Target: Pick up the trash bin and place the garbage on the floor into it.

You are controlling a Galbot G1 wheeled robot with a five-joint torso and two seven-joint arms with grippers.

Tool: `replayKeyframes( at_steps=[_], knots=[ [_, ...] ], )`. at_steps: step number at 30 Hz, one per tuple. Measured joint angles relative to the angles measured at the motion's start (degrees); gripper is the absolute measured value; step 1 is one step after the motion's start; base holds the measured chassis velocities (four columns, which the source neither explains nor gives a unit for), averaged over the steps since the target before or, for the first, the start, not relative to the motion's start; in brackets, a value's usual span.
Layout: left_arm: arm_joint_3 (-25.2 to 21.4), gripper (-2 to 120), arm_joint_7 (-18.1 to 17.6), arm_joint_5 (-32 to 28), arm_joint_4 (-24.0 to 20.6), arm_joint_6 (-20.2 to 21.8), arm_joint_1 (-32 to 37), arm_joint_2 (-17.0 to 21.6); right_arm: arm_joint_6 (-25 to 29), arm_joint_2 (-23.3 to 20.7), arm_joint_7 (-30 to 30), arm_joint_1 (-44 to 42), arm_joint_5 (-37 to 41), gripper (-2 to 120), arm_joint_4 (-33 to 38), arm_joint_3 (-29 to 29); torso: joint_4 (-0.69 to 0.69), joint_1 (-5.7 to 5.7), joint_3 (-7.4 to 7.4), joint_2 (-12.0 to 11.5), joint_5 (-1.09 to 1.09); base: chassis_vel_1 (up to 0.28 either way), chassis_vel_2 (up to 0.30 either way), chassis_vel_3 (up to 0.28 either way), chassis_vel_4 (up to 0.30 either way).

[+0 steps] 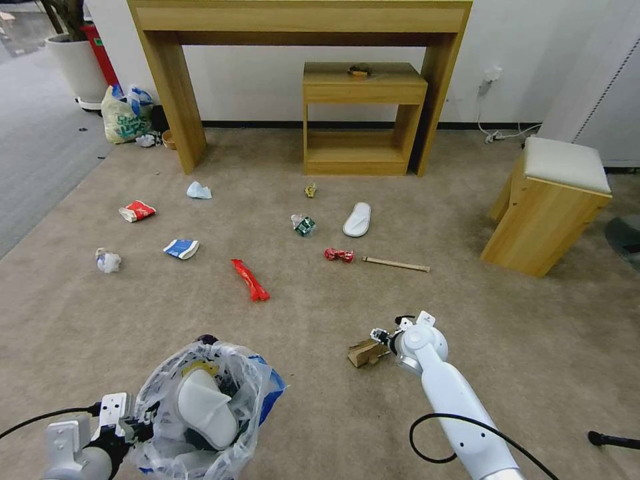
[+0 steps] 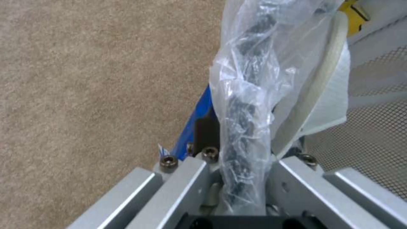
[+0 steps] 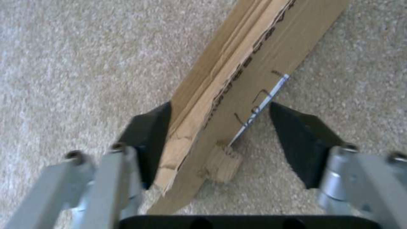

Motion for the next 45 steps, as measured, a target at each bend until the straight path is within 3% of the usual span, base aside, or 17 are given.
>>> replayKeyframes(
  at_steps=[6,25,33,40,45],
  knots=[
    [0.03,0,0.03,-0.13,0.22,0.0,-0.39,0.2,0.17,0.33,-0.09,0.86,-0.18,41,-1.7,0.36,0.0,0.0,0.0,0.0,0.0,0.0,0.0,0.0,0.0],
    [0.2,0,0.06,-0.26,0.59,0.0,-0.99,0.49,0.7,0.87,-1.72,1.32,-1.67,27,-4.59,1.7,0.0,0.0,0.0,0.01,0.0,0.0,0.0,0.0,0.0],
    [0.07,0,0.06,-0.27,0.42,0.0,-0.8,0.36,1.21,0.83,-2.09,0.74,-2.33,0,-4.5,1.85,0.0,0.0,0.0,0.01,0.0,0.0,0.0,0.0,0.0],
    [-0.03,0,0.1,-0.27,0.09,0.01,-0.64,0.32,1.87,0.51,-2.45,0.02,-2.84,0,-2.64,1.81,0.0,0.0,0.0,0.01,0.01,0.0,0.0,0.0,0.0],
    [-0.05,0,0.1,-0.4,-0.21,0.0,-0.77,0.25,4.34,-1.06,-6.94,-2.01,-8.93,0,2.02,1.41,0.0,0.0,0.0,0.01,0.01,0.0,0.0,0.0,0.0]
  ],
)
